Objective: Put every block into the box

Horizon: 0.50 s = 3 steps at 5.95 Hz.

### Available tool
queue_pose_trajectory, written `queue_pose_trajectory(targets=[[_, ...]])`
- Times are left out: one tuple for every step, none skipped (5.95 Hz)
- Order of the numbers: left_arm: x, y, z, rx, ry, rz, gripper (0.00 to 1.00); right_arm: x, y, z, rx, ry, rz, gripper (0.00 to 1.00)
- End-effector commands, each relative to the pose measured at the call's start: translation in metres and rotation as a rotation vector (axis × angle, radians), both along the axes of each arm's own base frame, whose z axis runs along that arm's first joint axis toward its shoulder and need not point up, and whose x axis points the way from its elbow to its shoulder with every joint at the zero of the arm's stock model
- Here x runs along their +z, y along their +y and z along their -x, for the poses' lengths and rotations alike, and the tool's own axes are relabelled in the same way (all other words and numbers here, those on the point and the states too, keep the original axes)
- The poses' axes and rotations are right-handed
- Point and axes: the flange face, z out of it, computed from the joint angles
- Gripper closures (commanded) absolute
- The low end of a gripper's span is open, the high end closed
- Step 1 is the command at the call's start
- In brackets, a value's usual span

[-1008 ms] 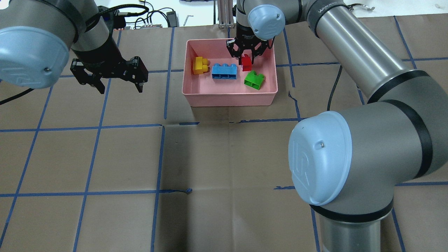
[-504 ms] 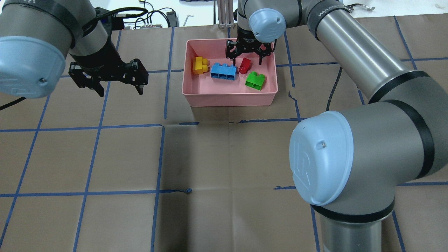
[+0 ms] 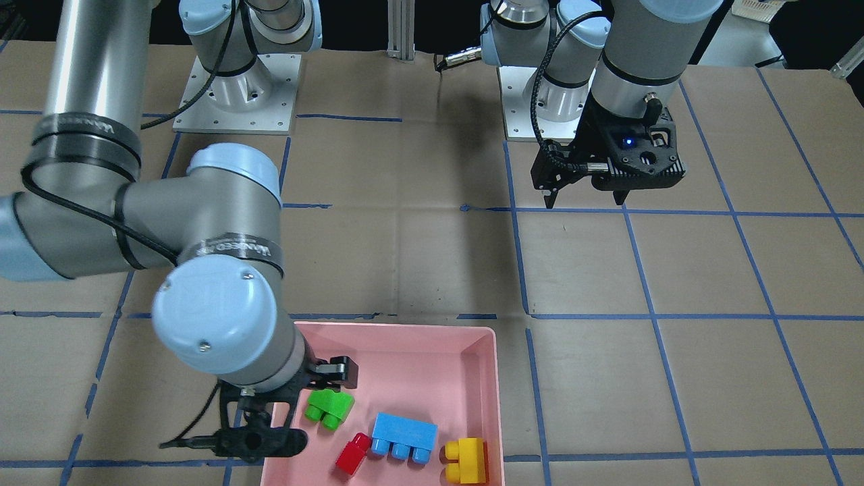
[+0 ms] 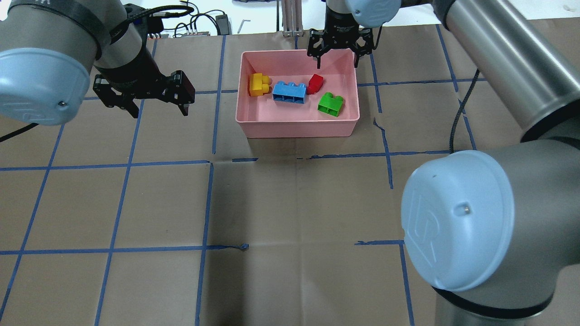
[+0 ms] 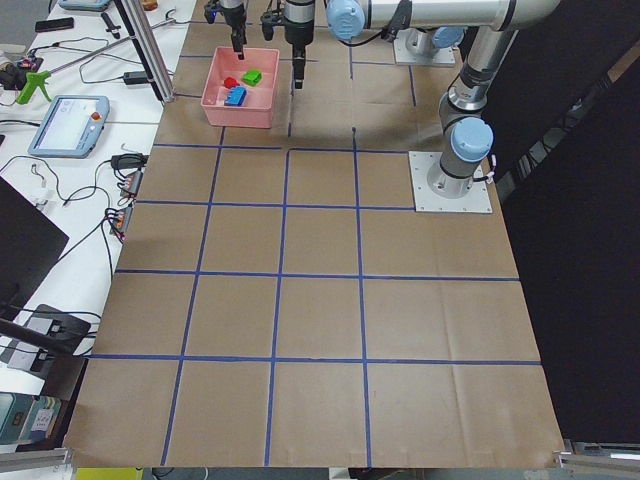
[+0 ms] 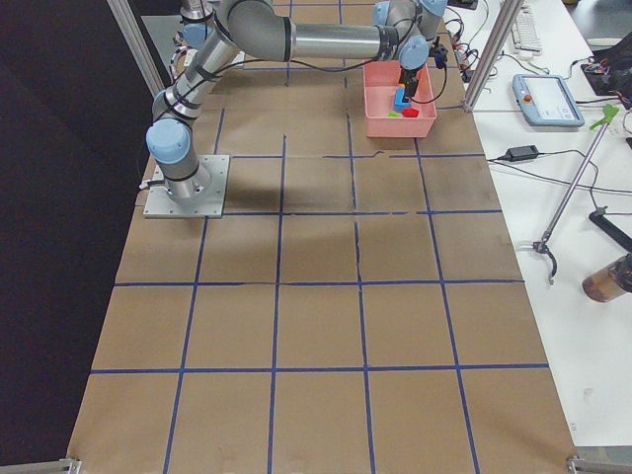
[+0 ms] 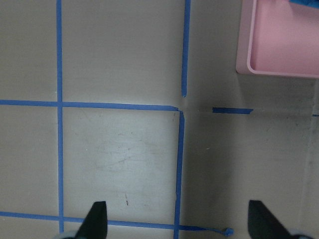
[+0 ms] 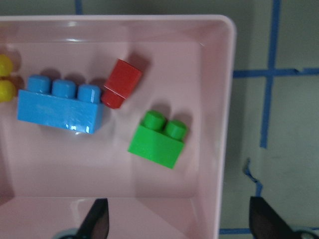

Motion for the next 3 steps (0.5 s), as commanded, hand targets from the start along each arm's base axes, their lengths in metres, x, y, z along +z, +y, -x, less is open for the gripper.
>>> queue_pose_trajectory(targets=[[-0.001, -0.003, 0.001, -0.003, 0.002, 0.018, 0.01, 0.067, 0.032, 0.06, -0.08, 0.01, -0.035, 0.01], [0.003, -0.002, 0.0, -0.01, -0.002, 0.028, 0.01, 0.074, 0.072, 0.072, -0.091, 0.008, -0.062, 0.01], [0.003, -0.003, 0.0, -0.01, -0.002, 0.03, 0.01, 0.087, 0.13, 0.086, -0.111, 0.006, -0.061, 0.01]])
